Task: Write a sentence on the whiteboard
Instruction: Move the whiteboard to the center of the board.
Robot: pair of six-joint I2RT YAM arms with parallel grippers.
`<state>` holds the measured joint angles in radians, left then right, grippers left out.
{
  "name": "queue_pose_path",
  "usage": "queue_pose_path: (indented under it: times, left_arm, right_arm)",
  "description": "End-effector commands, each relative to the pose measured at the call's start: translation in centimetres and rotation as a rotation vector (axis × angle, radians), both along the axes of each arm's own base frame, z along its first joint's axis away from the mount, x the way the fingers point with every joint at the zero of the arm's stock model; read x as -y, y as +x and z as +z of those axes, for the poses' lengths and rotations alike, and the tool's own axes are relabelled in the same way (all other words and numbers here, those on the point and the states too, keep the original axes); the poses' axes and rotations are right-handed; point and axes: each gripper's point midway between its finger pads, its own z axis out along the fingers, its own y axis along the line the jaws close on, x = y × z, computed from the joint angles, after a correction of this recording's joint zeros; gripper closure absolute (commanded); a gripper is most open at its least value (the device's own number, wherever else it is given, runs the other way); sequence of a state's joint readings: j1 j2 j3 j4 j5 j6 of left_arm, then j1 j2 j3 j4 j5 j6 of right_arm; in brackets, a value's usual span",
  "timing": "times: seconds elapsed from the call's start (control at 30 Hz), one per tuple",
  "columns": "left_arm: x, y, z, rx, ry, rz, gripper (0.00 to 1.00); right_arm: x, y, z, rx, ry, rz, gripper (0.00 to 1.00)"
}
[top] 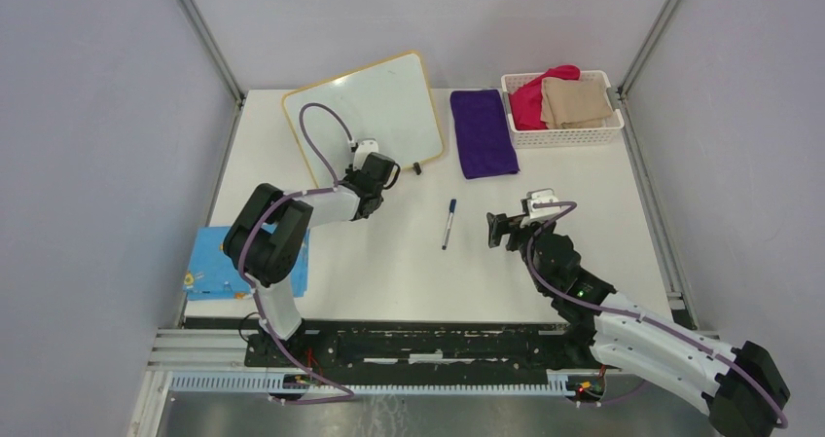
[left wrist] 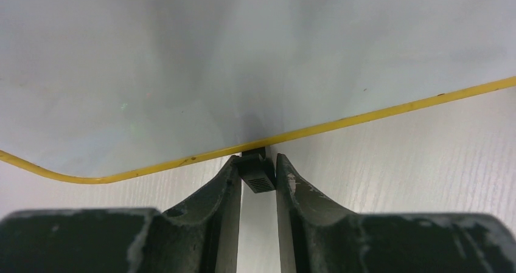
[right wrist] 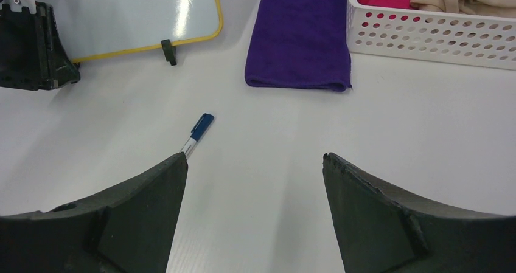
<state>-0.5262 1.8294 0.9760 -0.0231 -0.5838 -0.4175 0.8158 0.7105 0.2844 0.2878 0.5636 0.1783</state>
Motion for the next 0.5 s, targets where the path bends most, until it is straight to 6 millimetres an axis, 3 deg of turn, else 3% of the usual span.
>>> queue_pose_path:
  times: [0.0,0.27,0.47]
  left_arm:
    - [4.0,-0.2,0.0,-0.016,-0.069,-0.214,0.98]
    - [5.4,-0.8,0.2,-0.032,-0.102,-0.313,0.98]
    - [5.2,-2.0,0.0,-0.078,-0.093,-0.351,0.98]
  right_arm:
    - [0.6,0.1,0.7,0.024,0.019,-0.032,0.12]
    - [0.8,0.0,0.5,0.021,0.016,-0.035,0.12]
    - [1.0,-0.1,0.5,0.022,0.016,-0.040,0.12]
